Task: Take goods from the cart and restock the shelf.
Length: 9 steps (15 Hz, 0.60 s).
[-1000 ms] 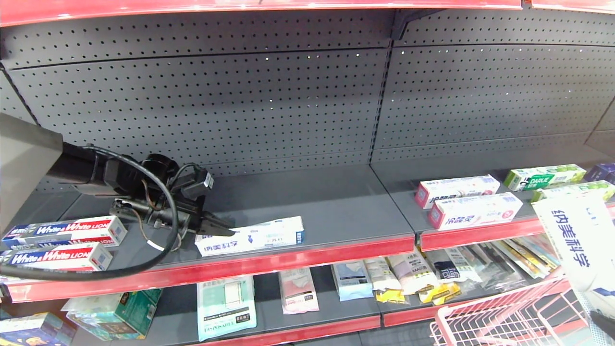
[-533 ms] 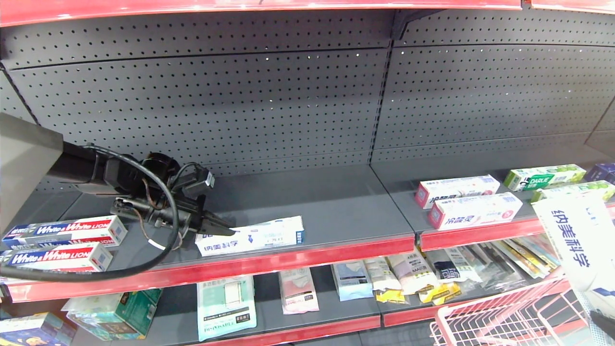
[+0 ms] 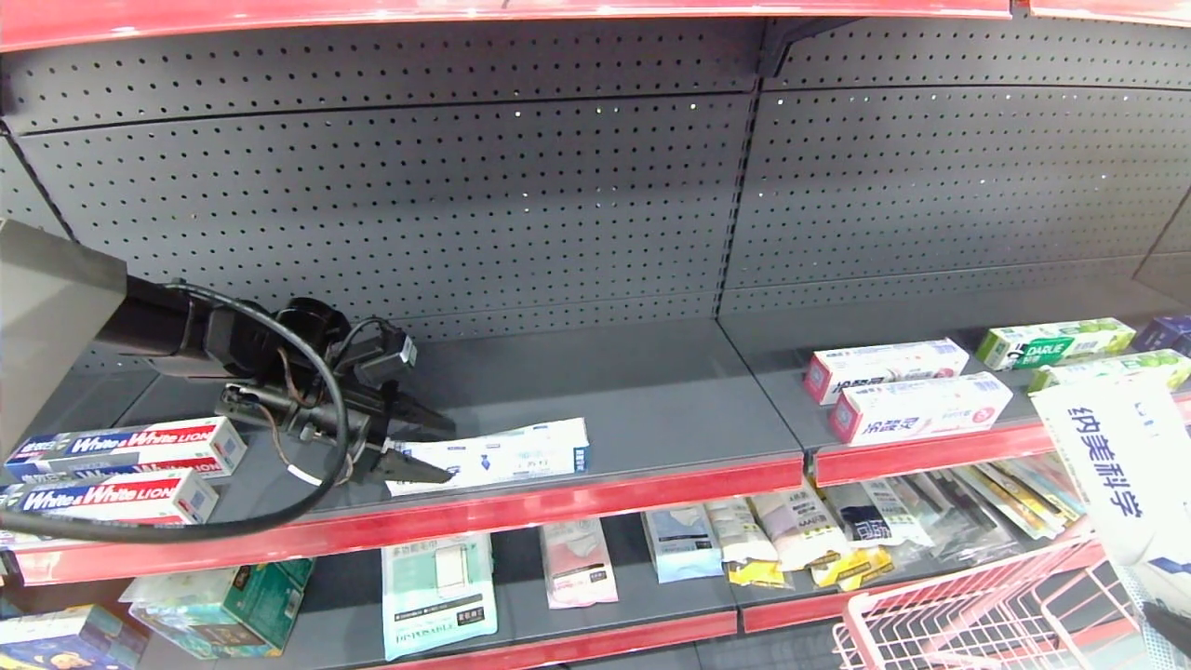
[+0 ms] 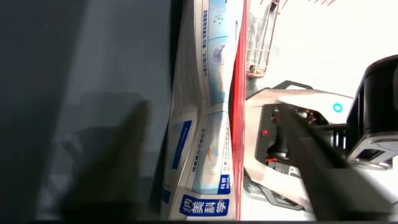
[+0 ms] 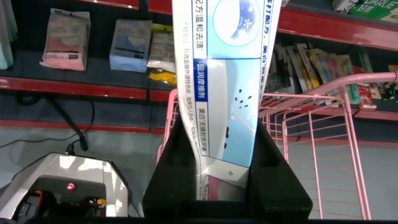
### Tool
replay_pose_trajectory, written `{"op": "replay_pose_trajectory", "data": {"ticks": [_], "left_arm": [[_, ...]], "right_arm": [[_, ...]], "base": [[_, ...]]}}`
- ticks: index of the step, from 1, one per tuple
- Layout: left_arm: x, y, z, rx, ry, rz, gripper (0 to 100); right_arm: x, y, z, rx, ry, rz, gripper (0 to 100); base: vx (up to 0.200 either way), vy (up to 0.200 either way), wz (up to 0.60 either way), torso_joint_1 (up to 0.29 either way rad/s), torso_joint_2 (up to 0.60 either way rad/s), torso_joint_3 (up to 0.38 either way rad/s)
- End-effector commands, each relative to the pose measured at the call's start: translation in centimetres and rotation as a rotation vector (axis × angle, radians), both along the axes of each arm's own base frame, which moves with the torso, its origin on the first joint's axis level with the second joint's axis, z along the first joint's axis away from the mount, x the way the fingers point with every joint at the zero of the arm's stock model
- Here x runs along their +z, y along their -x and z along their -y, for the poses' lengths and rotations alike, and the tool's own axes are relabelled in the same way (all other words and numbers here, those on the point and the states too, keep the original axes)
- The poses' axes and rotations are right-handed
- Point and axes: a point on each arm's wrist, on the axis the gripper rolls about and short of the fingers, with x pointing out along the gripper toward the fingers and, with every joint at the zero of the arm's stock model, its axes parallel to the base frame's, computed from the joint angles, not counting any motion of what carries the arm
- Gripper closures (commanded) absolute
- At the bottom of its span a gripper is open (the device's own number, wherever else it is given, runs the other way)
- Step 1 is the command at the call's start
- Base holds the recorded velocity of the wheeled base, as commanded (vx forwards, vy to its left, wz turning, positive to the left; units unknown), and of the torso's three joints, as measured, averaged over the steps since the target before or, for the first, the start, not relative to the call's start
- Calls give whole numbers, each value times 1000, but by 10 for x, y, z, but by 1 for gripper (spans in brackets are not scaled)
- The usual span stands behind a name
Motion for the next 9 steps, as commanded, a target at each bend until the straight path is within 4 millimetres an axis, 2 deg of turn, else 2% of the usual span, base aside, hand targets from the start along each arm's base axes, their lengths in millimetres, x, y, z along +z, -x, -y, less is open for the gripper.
{"op": "replay_pose_trajectory", "data": {"ticks": [1,3,6,9], "left_arm": [[0,0,0,-2,6,2,0],[4,-1,-1,-1,12,14,0],[8,-1,-14,55,22,-3,0],[25,4,-15,117,46,-44,0]], "right_arm": [[-1,0,0,0,0,-3,100],[-2,1,0,0,0,-3,100],[-2,1,0,-1,1,-5,100],[-3,1,0,0,3,-11,100]], "base": [[0,0,0,0,0,0],[0,0,0,0,0,0],[0,0,0,0,0,0],[0,0,0,0,0,0]]}}
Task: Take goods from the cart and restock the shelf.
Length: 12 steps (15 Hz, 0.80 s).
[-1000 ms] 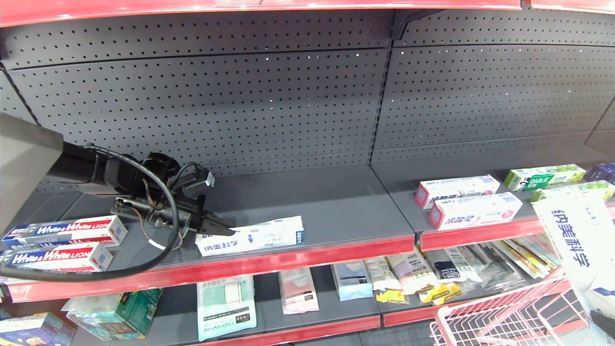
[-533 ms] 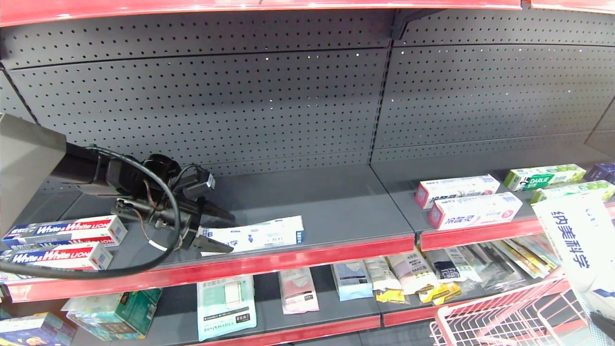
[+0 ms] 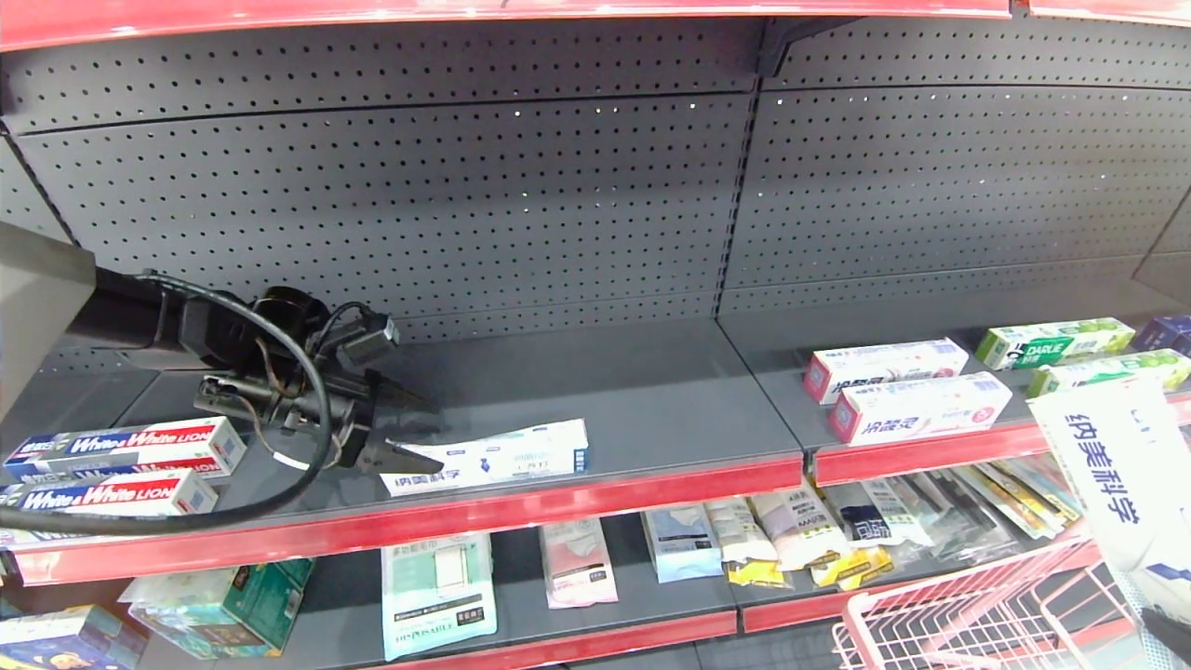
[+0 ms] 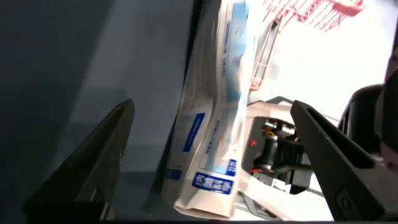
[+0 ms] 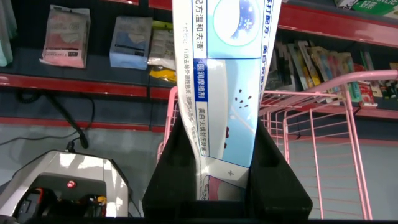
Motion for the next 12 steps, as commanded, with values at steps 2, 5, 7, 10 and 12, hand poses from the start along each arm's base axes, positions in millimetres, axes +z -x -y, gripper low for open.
{"op": "replay_pose_trajectory", "data": {"ticks": [2,5,7,10,12], "left_arm": [[23,3,1,67,31,-5,0],[28,-7,1,131,68,27,0],[34,-19,-4,209,108,80,0],[38,-36,-3,477,124,62,0],[33,-49,3,721,106,120,0]], "right_arm": [[-1,0,0,-1,2,-6,100],[-3,2,0,-13,8,-7,100],[-3,1,0,-13,9,-10,100],[-4,2,0,-13,9,-12,100],[-5,2,0,-13,9,-10,100]], "base": [[0,0,0,0,0,0],[0,0,0,0,0,0],[0,0,0,0,0,0],[0,0,0,0,0,0],[0,0,0,0,0,0]]}}
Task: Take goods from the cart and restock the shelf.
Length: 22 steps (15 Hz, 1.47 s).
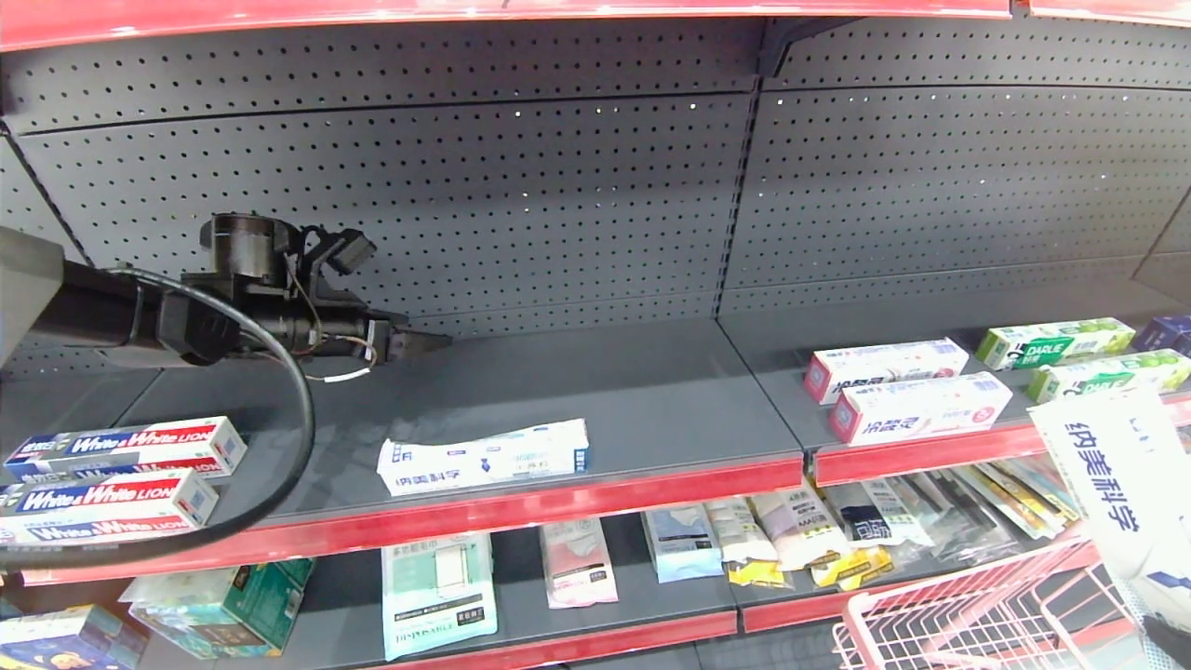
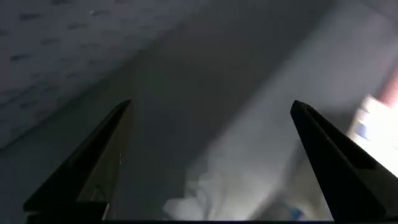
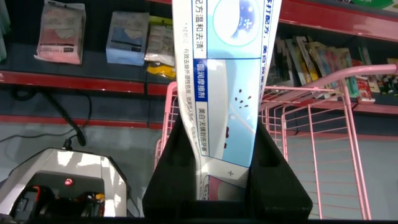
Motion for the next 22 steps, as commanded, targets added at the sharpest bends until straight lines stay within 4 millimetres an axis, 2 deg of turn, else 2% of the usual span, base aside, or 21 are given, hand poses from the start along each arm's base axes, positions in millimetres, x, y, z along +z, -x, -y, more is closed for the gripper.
{"op": "replay_pose_trajectory", "data": {"ticks": [1,3,5,7,10,12,13,14,15,16,18,20,22], "left_arm": [[-14,-14,12,317,-33,34,0],[-17,-21,21,624,-42,87,0],[-13,-15,19,699,-56,93,0],[-3,30,15,703,-73,55,0],[0,103,10,610,-59,24,0],[5,140,9,544,-59,41,0],[14,179,8,479,-55,81,0],[26,202,7,451,-27,130,0],[29,207,7,445,-21,147,0],[47,235,6,420,7,208,0],[56,290,3,370,16,244,0],[54,349,0,328,-24,278,0],[37,407,-4,302,-32,284,0]], "right_arm": [[0,1,0,2,0,2,100],[-1,1,0,0,-5,2,100],[-4,1,0,2,-9,-8,100],[-9,2,0,4,-14,-22,100],[-10,2,0,-8,-48,-27,100],[-15,3,-1,18,-64,-44,100],[-18,4,-2,60,-86,-59,100],[-18,2,-3,85,-101,-70,100],[-17,1,-3,95,-106,-73,100],[-16,-6,-4,114,-108,-96,100],[-8,-24,-5,121,-106,-52,100],[5,-49,-7,121,-107,-24,100],[11,-64,-10,168,-107,-42,100]], "base": [[0,0,0,0,0,0],[0,0,0,0,0,0],[0,0,0,0,0,0],[0,0,0,0,0,0],[0,0,0,0,0,0],[0,0,0,0,0,0],[0,0,0,0,0,0],[0,0,0,0,0,0],[0,0,0,0,0,0],[0,0,0,0,0,0],[0,0,0,0,0,0],[0,0,0,0,0,0],[0,0,0,0,0,0]]}}
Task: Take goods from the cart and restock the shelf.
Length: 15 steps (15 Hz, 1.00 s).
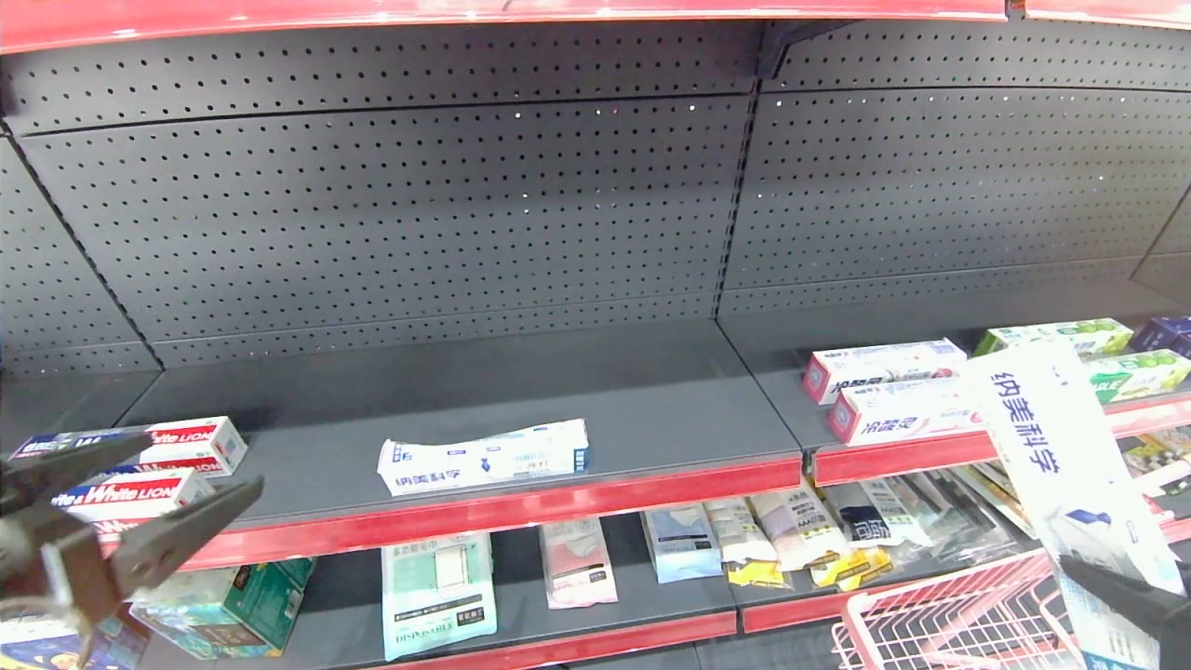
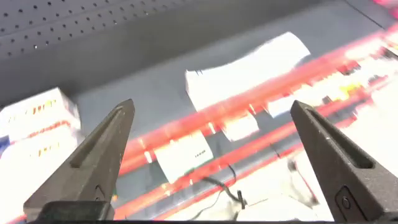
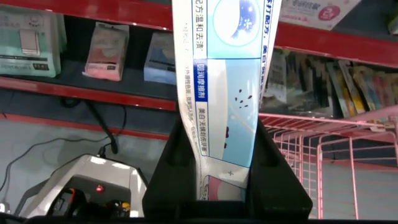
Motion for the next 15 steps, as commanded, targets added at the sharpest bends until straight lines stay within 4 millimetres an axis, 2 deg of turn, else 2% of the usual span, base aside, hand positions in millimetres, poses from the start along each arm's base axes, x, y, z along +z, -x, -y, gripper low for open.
{"op": "replay_pose_trajectory", "data": {"ticks": [1,3,4,5,7,10,12,15], "left_arm": [[-27,117,-8,-67,-16,132,0],[-52,154,-11,-79,-14,139,0],[-60,160,-12,-88,-17,128,0],[-58,161,-13,-89,-15,134,0],[-63,158,-12,-82,-13,119,0],[-87,143,-14,59,-42,66,0],[-102,129,-14,148,-45,128,0],[-109,122,-15,213,-28,174,0]], "right_arm": [[2,-21,-3,48,14,-49,100],[4,-21,-3,61,19,-41,100],[6,-22,-3,63,23,-38,100],[8,-26,-3,66,27,-38,100],[15,-35,-4,66,27,-25,100],[22,-37,-4,64,31,0,100],[22,-35,-3,61,30,6,100],[23,-35,-4,66,36,10,100]], "base": [[0,0,0,0,0,0],[0,0,0,0,0,0],[0,0,0,0,0,0],[0,0,0,0,0,0],[0,0,0,0,0,0],[0,0,0,0,0,0],[0,0,600,5,2,5],[0,0,600,4,1,-4]]}}
